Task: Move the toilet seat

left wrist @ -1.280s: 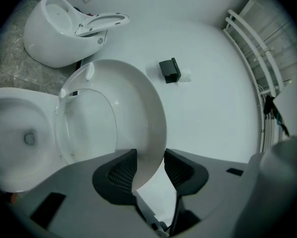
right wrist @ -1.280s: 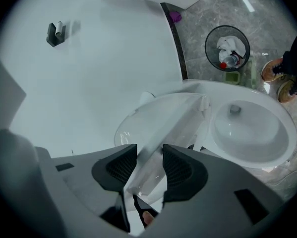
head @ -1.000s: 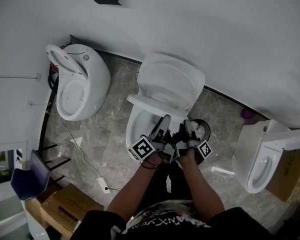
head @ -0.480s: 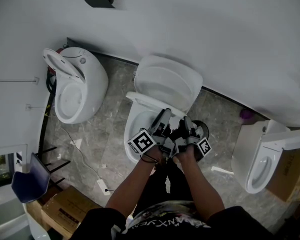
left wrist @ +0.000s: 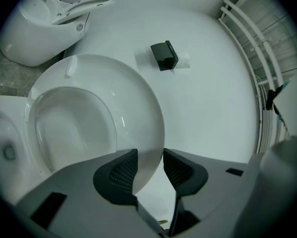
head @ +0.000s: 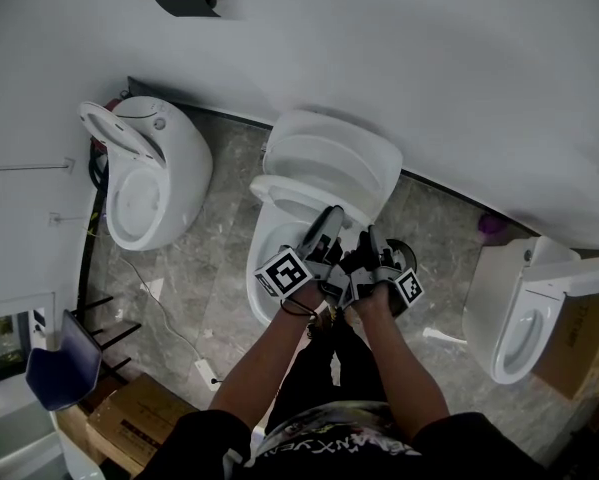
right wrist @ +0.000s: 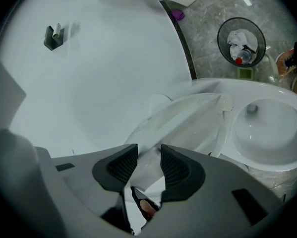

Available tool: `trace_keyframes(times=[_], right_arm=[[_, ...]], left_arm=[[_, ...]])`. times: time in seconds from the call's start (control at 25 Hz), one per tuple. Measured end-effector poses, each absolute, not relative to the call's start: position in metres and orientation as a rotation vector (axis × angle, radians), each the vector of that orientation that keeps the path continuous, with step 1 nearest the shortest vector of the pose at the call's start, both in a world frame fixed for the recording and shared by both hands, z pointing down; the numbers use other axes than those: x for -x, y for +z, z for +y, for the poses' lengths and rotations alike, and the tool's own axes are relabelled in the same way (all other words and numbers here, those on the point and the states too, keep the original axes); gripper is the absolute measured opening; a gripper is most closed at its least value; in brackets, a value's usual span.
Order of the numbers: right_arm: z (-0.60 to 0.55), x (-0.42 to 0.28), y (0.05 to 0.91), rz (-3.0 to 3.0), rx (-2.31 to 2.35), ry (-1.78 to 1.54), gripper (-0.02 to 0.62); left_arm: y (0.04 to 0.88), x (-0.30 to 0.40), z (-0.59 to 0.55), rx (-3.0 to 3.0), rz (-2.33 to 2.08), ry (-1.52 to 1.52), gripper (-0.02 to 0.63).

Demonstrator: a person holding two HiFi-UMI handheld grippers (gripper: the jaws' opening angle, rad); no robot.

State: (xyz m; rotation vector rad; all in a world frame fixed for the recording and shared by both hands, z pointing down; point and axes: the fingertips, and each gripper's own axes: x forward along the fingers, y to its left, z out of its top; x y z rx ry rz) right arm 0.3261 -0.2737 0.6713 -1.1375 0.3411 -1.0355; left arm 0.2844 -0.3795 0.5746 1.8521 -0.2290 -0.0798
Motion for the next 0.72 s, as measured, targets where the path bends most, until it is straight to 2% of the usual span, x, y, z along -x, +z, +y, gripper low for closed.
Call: trace_keyframes(times=[0.64,0.68,0.72], right_arm=[[-0.29,-0.361,0.676,0.371,1.156,-0.998,0.144],[-0.291,-0.364,0.676,0.373,1.158,-0.995,0.141],[-0.293,-0.367,0.677,0.373,1.16,-0.992,0.139]], left_arm=[[0.581,-0.327,-0.401,-1.886,-0.197,-0.05,0.169],[0.585,-0.329,-0.404,-1.887,-0.212,-0.033,0.159],[0.591,-0.33,-0.408,-1.884,-0.233,-0.016,0.101]])
